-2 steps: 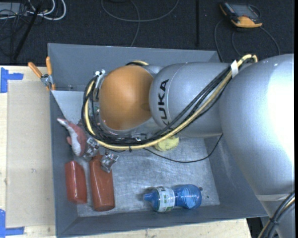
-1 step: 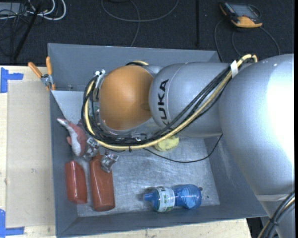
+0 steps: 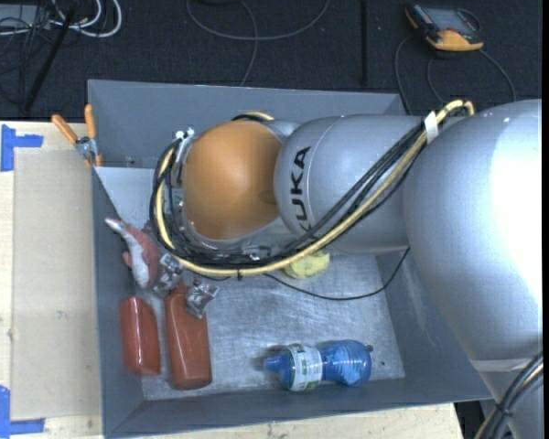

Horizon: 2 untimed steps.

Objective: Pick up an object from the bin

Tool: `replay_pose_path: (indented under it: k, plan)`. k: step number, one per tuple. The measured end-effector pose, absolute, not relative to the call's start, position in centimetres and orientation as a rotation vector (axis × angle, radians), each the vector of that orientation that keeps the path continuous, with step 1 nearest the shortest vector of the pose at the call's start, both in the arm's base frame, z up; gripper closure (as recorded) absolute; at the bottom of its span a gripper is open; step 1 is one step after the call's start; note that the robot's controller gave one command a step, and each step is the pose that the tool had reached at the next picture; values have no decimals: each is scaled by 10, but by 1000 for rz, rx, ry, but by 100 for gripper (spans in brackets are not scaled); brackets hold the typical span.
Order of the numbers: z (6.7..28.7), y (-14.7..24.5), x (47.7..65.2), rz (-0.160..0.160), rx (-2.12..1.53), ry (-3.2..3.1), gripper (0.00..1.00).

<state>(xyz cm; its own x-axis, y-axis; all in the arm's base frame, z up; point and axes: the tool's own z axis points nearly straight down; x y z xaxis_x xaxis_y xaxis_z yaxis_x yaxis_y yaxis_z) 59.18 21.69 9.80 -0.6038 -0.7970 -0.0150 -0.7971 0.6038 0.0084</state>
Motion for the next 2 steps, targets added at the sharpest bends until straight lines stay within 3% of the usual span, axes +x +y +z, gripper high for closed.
replay_pose_path:
  k: [2]
  plan:
    - [98,217,592,22,-1393,2805,100]
